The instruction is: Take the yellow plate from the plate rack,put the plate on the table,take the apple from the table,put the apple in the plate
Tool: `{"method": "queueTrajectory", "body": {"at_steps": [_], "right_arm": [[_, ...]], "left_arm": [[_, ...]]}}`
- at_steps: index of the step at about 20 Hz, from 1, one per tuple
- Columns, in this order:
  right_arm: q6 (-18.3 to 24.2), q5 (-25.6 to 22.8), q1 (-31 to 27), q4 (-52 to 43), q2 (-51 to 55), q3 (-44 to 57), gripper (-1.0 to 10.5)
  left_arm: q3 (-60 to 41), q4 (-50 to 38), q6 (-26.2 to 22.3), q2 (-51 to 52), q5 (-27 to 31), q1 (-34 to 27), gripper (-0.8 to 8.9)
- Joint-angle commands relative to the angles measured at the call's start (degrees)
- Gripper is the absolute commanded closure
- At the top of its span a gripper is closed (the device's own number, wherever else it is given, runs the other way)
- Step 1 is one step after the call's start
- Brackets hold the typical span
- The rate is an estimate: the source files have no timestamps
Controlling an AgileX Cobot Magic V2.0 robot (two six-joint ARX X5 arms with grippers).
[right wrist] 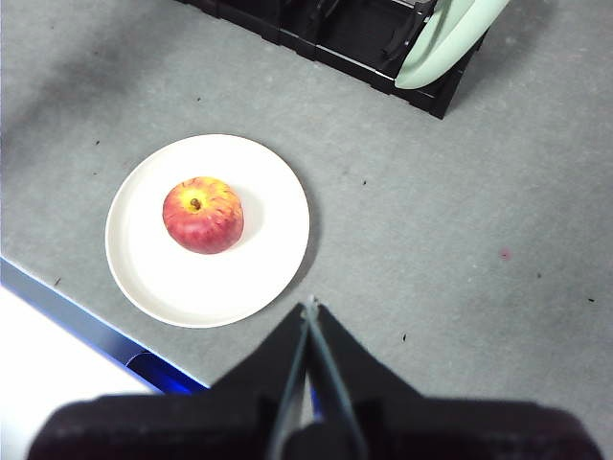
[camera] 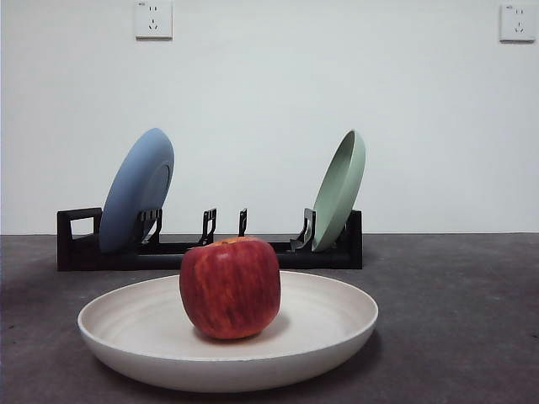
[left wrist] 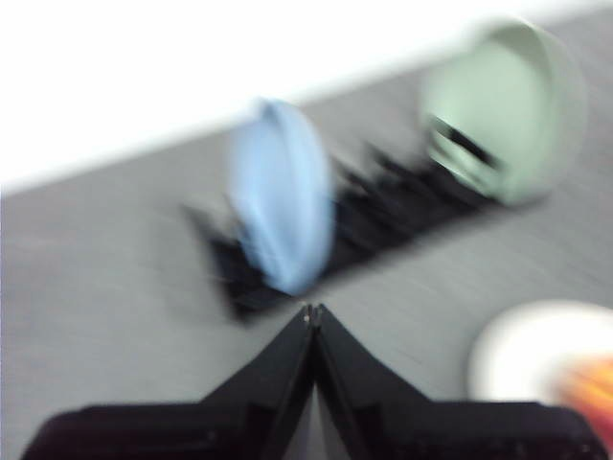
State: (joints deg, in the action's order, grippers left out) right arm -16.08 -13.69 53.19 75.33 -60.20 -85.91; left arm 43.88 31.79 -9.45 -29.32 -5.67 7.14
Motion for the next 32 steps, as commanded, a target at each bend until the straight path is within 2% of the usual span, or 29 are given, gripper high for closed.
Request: {"method": "queueTrajectory", "body": {"at_steps": [1,3,7,15,18,22,32], "right_arm": [[-0.37,-0.28,0.04,-0.24,-0.02,0.31,9.5],[-0.37,-0.28,0.04,-0.24,-0.02,0.31,9.5],[-0.37,-0.28,0.04,-0.24,-0.02,0.31,9.5],[-0.37,-0.28,0.04,-0.26,-0.04,0.31,9.5],[-0.37,-0.28,0.04,-0.24,-0.04,0.31,9.5],[-0.37,-0.28,0.04,-0.26,-0.02,0.31,9.5],[-0.37,-0.28,0.04,-0.26,-0.04,0.31,9.5]], "left_arm": [[-17.05,-13.49,-0.7,9.18,-0.59,-3.32,8.14],[-26.23,-21.59,1.86,14.8,-0.55,-4.63,8.14],[-36.48,-29.14,4.28,22.21,3.17,-5.03,8.14],[-43.12,-28.52,8.22,29.14,4.39,-5.03,8.14],[-43.45,-25.77,10.75,29.11,4.39,-5.05,8.14],[-43.45,-22.03,10.82,29.11,3.98,-5.25,8.14],[-43.45,-22.36,11.56,28.37,3.78,-5.44,8.14]]}}
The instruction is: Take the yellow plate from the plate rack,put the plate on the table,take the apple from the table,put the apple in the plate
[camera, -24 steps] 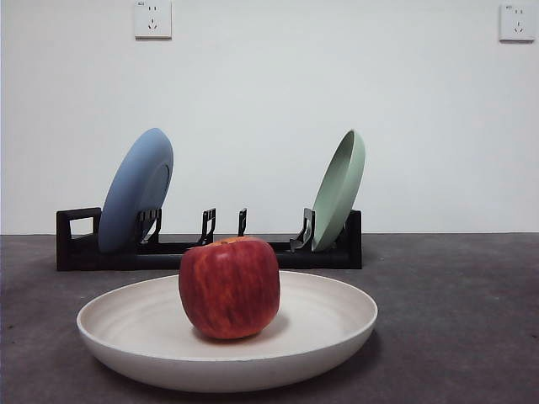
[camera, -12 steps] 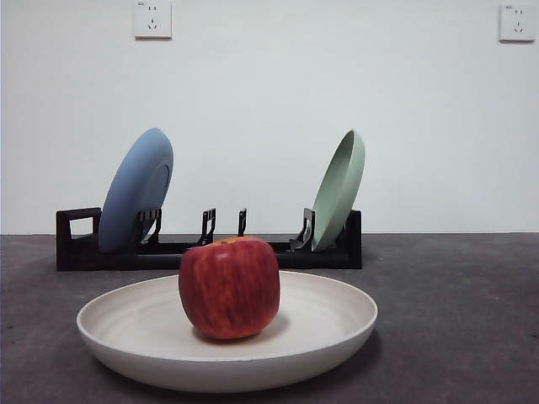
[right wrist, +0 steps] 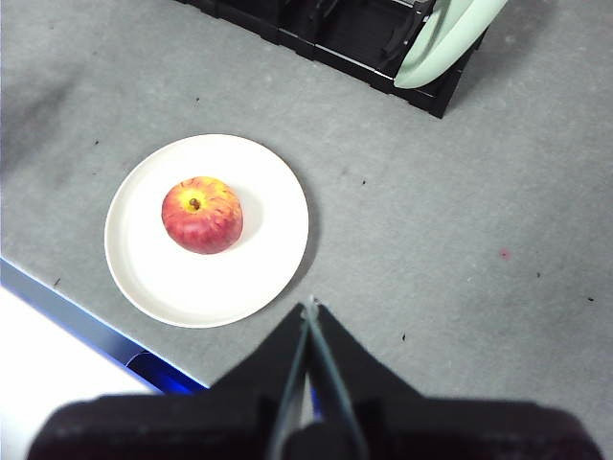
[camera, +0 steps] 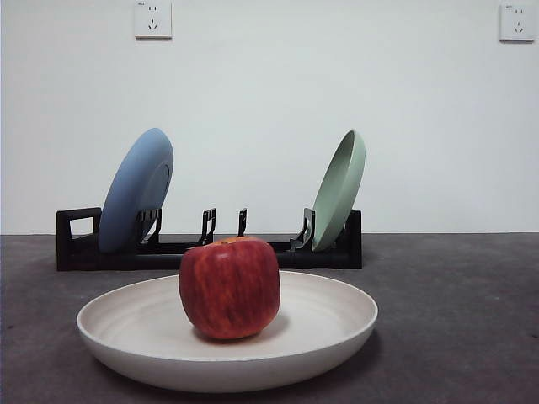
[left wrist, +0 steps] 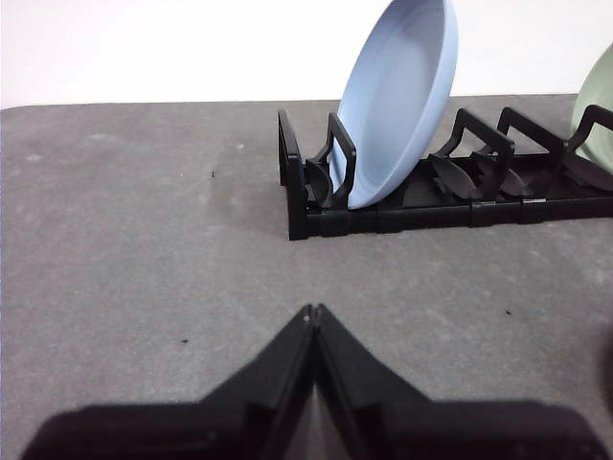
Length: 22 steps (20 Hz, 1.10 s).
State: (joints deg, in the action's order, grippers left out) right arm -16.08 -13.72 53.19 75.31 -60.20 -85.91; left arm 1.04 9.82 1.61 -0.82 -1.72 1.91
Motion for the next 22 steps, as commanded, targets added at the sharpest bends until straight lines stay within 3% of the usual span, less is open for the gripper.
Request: {"method": "queueTrajectory", "body": {"at_steps": [1,9,11,13,17,20,22], "right_arm": [[-0.37,-0.26,0.04,-0.24,-0.04,0.31,9.5],[0.44,-1.7,-1.99,1.22,1.57,0.37,9.5],[8.85,-6.32,-7.32,0.04,3.5,1.46,9.5],[14.16,-5.7,-14.03,-8.59,7.58,6.91,9.5],[20.79,7.28,-30.45,-30.47,22.03,27.85,9.5],[25.24,8.46,-41.29,-49.07,34.07,46.73,9.5],[24.96,8.5,-46.6,-58.6,40.89,57.68,9.5]], "left_arm": [[-0.59,-0.42,0.5,-0.33,-0.17,-0.22,8.14],[-0.61,-0.39,0.5,-1.22,-0.2,-0.22,8.14],[-0.59,-0.39,0.5,-1.36,-0.2,-0.22,8.14],[-0.61,-0.39,0.5,-1.44,-0.2,-0.22,8.14],[-0.59,-0.39,0.5,-1.68,-0.2,-0.22,8.14],[-0.59,-0.39,0.5,-1.84,-0.2,-0.22,8.14],[-0.59,-0.39,0.5,-1.84,-0.2,-0.22,8.14]]}}
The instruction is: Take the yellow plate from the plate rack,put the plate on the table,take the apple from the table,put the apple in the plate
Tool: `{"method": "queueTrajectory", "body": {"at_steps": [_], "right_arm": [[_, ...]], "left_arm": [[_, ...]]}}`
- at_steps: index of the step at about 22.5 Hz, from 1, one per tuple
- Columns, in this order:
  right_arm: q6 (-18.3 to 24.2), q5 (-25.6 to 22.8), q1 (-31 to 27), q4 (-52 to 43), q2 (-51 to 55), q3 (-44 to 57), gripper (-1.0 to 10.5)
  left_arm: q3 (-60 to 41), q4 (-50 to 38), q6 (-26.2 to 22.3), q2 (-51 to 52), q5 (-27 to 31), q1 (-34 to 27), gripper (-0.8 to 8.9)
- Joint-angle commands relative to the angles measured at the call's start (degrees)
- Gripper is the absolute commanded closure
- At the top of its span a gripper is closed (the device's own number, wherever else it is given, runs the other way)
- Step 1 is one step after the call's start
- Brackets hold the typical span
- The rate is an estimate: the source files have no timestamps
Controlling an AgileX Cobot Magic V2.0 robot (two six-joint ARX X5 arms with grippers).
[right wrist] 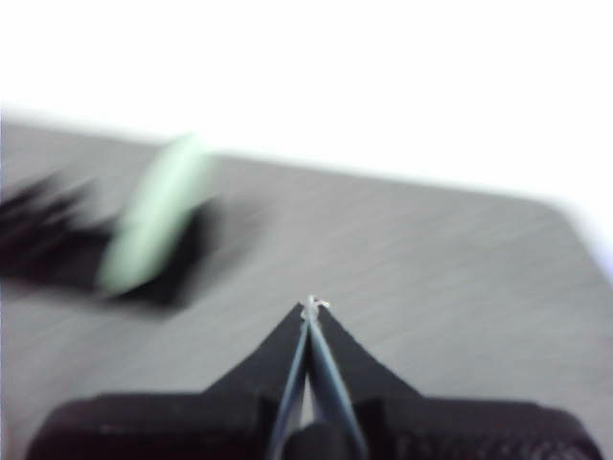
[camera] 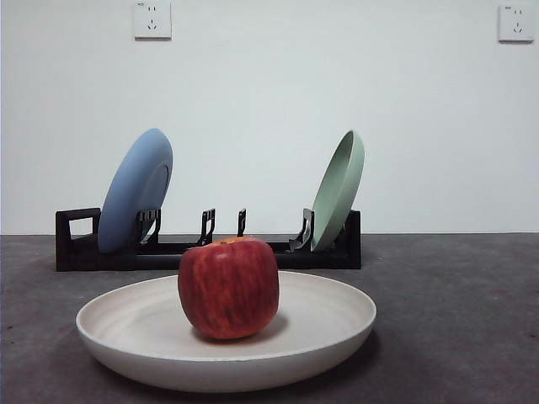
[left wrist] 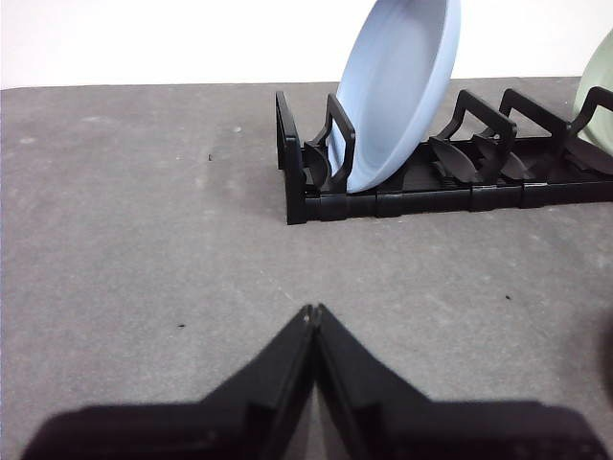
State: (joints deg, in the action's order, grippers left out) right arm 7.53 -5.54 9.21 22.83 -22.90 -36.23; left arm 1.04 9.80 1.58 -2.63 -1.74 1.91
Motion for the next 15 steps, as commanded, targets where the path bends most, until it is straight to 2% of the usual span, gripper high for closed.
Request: {"method": "queueTrajectory", "body": {"at_steps": [1,4,8,15], "right_arm": [[1.03,0.31,-4.66,-9.99,6.51,12.7,9.5],[1.03,2.21,-8.33,-16.81,13.4,22.49,9.5],[0.59,4.39,-10.21,-16.85,17.92,27.8,9.5],[-4.26,5.81,-11.87,-16.85,20.76,34.12,9.5]], "left_arm": [[-0.59,-0.37,0.52,-0.02,-0.17,-0.22,8.14],[-0.59,-0.37,0.52,-0.02,-0.17,-0.22,8.14],[-0.59,-0.37,0.55,-0.02,-0.17,-0.22,8.14],[-0.59,-0.37,0.55,-0.02,-0.17,-0.22,8.14]]}}
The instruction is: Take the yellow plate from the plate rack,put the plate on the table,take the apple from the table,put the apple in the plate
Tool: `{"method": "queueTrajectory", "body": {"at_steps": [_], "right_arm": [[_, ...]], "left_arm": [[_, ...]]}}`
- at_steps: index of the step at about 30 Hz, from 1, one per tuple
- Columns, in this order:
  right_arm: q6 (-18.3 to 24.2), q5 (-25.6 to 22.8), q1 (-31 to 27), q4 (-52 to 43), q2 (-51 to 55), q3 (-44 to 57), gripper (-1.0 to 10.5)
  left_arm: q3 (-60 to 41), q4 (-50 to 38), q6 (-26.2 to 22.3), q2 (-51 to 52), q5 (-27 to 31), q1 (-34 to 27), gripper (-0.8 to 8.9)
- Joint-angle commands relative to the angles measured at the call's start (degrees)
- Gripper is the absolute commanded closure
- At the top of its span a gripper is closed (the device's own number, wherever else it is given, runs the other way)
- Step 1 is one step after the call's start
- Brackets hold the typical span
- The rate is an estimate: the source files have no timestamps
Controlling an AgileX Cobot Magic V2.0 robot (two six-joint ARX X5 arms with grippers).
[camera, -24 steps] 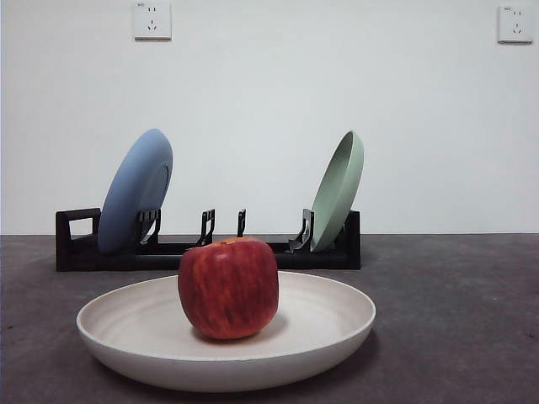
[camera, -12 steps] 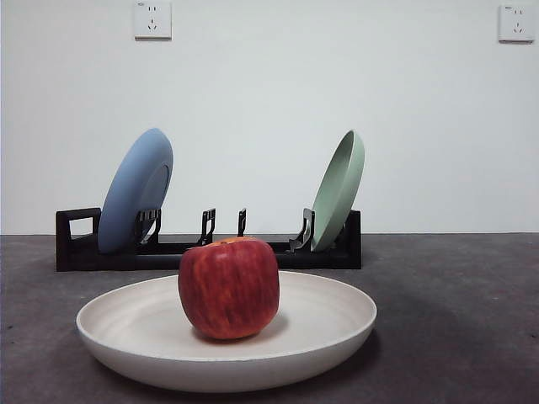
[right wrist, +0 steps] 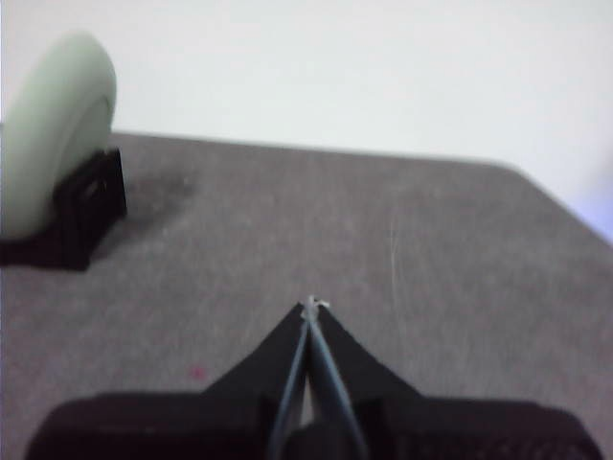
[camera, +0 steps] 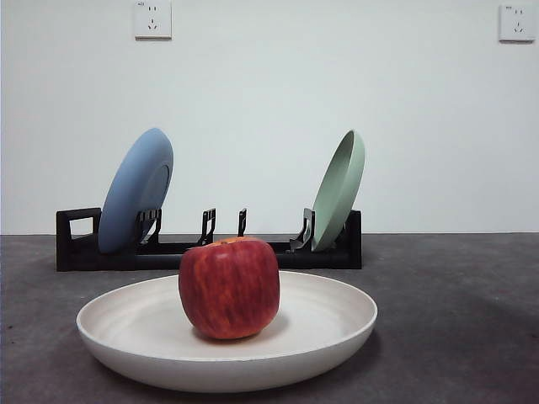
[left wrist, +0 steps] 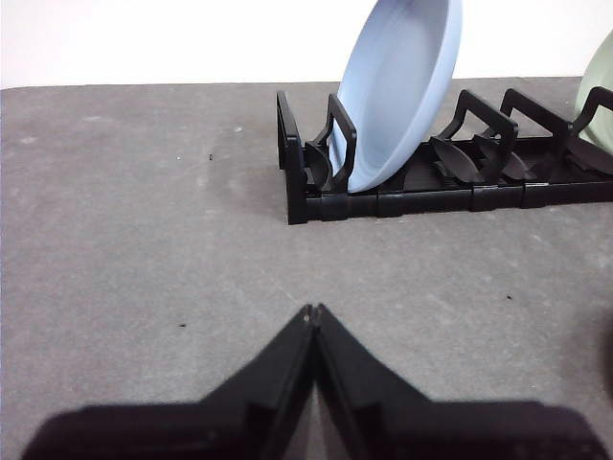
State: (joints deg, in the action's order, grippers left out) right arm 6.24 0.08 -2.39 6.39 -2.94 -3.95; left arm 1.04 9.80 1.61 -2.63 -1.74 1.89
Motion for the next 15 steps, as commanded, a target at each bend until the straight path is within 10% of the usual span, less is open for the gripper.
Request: {"method": "queueTrajectory", "body": {"at_steps": [1,15], "right_arm": [[-3.58,0.15,-0.24,-0.39,1.4,2.78,9.5],[-5.09,-0.92,-0.24,4.33,2.49,3.13,9.5]], "left_arm": [[-0.59,-0.37,0.52,-0.02,-0.17,-0.2,8.14],[-0.59,-0.37,0.5,-0.55,-0.17,-0.2,8.14]]}}
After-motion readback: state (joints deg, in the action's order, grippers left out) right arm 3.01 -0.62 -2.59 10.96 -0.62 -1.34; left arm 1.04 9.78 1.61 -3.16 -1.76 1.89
